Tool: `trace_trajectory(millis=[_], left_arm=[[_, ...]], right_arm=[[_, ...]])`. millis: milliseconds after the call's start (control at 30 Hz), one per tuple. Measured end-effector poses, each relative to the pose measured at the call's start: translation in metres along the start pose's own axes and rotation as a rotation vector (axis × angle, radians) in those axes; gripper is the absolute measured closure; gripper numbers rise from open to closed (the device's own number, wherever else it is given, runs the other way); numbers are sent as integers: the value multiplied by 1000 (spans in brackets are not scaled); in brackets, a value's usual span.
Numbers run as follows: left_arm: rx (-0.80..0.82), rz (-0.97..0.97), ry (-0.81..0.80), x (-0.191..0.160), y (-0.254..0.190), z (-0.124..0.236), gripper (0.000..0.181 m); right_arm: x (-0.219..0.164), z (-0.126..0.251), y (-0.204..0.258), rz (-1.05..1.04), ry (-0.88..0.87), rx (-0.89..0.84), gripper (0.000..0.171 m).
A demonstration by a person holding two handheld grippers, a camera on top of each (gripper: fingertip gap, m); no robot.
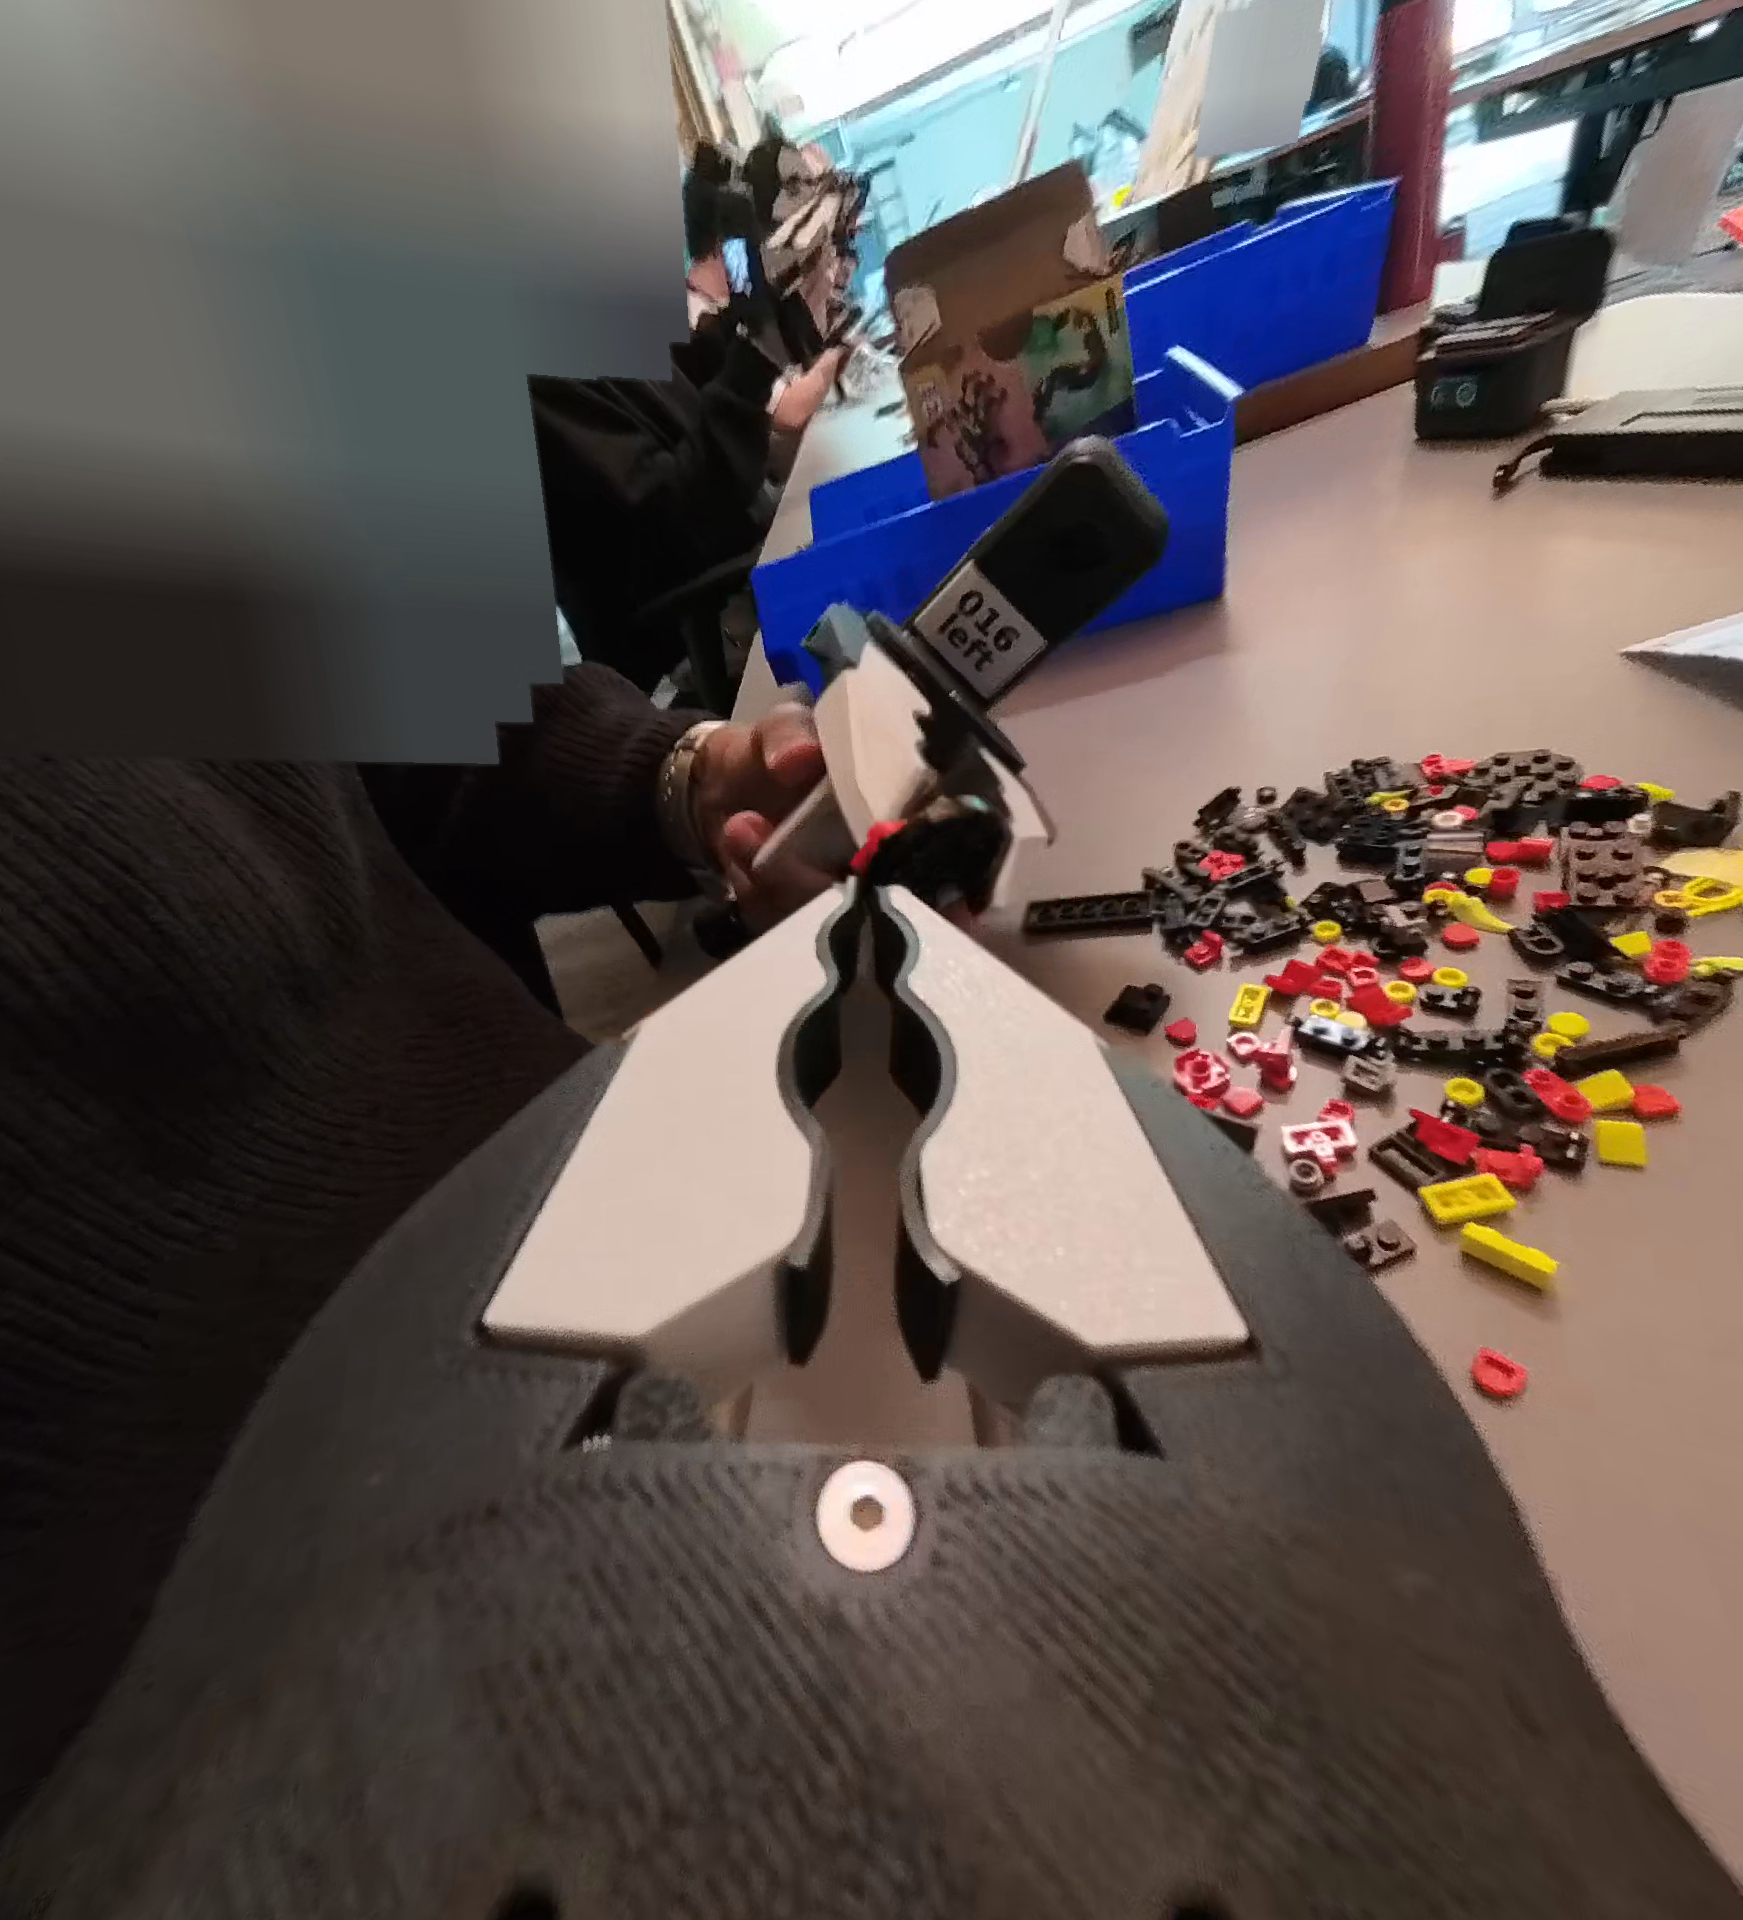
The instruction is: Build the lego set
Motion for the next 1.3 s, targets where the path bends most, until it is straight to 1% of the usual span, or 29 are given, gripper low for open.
trace_trajectory(millis=[100,300,367,500,533,567,667,733,867,967,1067,1100,1133,1233,1267,1300], left_arm=[[-10,4,-13,2,-1,2,171],[22,-51,-13,1,-1,1,172],[68,-91,-30,4,1,3,172],[201,-224,-31,5,6,4,173],[235,-259,-25,4,7,3,172],[263,-291,-18,4,7,3,179],[294,-340,-15,2,7,1,179],[291,-333,-16,2,7,1,179],[277,-307,-33,3,8,1,180],[256,-306,-33,3,5,0,180],[247,-305,-25,2,5,-1,180],[240,-306,-25,1,4,-2,180],[235,-299,-25,1,4,-2,180],[220,-286,-20,0,3,-2,180],[218,-282,-14,0,3,-3,174],[217,-279,-9,0,3,-3,164]], right_arm=[[5,7,-8,-42,-52,-38,171],[10,16,-21,-66,-103,-119,171],[10,16,-23,-17,-89,-170,171],[8,12,-21,133,-26,-269,159],[6,10,-20,160,-6,-277,157],[5,7,-18,178,13,-277,156],[-1,0,-17,188,59,-282,157],[-2,0,-19,168,53,-295,161],[1,3,-21,121,27,-288,163],[4,9,-27,109,-2,-328,156],[-2,4,-27,-20,-5,-249,150],[-3,2,-27,-75,-18,-214,151],[-3,1,-26,-116,-28,-185,158],[-3,2,-26,-159,-41,-151,158],[-3,2,-26,-164,-39,-148,158],[-3,3,-26,-169,-40,-142,162]])
Point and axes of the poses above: each gripper's, where its closed fingertips meet, z back along the fingers, x out of its top, y = z × x across the jaws, the point moved 5 cm from there along z, back along the fingers, and after that the axes turned 1 degree about -y, right-handed, at the moved point
